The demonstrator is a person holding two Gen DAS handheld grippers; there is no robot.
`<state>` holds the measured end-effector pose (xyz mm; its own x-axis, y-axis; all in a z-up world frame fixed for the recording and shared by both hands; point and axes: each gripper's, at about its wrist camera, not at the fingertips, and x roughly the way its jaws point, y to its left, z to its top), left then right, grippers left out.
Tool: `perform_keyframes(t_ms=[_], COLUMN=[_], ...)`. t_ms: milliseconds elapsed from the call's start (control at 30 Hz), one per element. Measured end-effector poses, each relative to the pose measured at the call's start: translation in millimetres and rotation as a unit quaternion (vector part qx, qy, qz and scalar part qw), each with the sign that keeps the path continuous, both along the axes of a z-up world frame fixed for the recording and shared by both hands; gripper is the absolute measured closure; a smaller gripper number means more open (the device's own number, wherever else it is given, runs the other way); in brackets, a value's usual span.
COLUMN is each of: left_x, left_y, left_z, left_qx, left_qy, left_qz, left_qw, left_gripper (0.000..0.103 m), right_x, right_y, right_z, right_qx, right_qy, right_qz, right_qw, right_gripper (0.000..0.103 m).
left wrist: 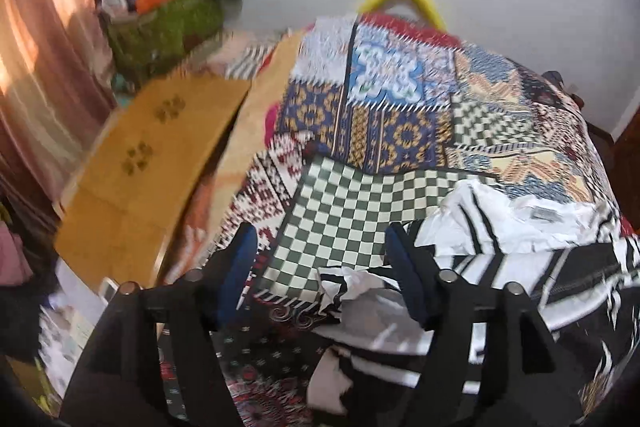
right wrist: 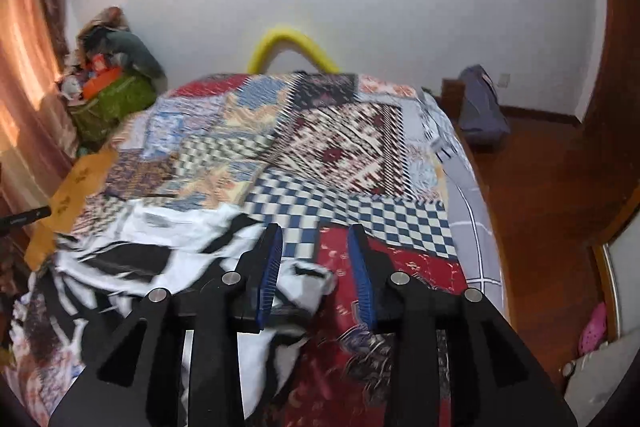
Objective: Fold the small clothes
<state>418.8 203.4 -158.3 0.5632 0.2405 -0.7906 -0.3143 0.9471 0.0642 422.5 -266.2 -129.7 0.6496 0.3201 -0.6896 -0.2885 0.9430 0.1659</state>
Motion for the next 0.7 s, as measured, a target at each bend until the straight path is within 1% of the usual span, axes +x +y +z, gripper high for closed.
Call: perform_keyframes(t_ms=[67, 133, 233, 300, 333, 400, 500, 567, 633, 700], left_x=[-10.4, -22.2, -33.3, -39.0, -40.7, -43.2, -41.1, -34.9, -27.2, -17.0], left_y=[-7.7, -19.9, -39.3, -56.6, -64.9, -79.1, -101.1, -109.8, -112.4, -113.2], left_z=[9.1, 12.3, 5.6, -6.3, -13.8, -28.2, -52.5, -66.6, -77.7, -86.6], left_qx=[-0.004, -0.013, -0.025, -0.042, -0.050, -0.054, -0.045, -0.048, -0.060, -0.060], left_qy=[-0.004, 0.000, 0.013, 0.030, 0.039, 0.056, 0.080, 0.093, 0.103, 0.111], left_qz=[-0.016, -0.039, -0.068, -0.091, -0.102, -0.117, -0.134, -0.137, -0.132, -0.127], left_qw=[0.9998, 0.9991, 0.9973, 0.9946, 0.9928, 0.9901, 0.9867, 0.9850, 0.9841, 0.9839], left_gripper=[0.031, 0.030, 0.029, 0.029, 0.029, 0.029, 0.029, 0.029, 0.029, 0.029], right_x=[-14.9, -29.0, -49.8, -58.7, -62.2, -64.7, -59.5, -57.3, -49.2, -44.0], right_y=[5.8, 15.7, 34.2, 48.2, 55.7, 68.6, 85.1, 90.4, 95.7, 98.4], right_z=[10.5, 15.1, 14.7, 7.9, 2.9, -10.3, -35.1, -48.1, -65.8, -77.5], right_qx=[0.002, 0.002, 0.004, 0.002, 0.000, -0.009, -0.023, -0.023, -0.021, -0.021], right_qy=[-0.009, -0.010, -0.008, -0.002, 0.004, 0.016, 0.044, 0.060, 0.089, 0.110], right_qz=[0.022, 0.044, 0.084, 0.106, 0.118, 0.135, 0.144, 0.143, 0.142, 0.141], right_qw=[1.000, 0.999, 0.996, 0.994, 0.993, 0.991, 0.988, 0.988, 0.986, 0.984], right_gripper=[0.071, 0.070, 0.070, 0.070, 0.070, 0.070, 0.070, 0.070, 0.070, 0.070])
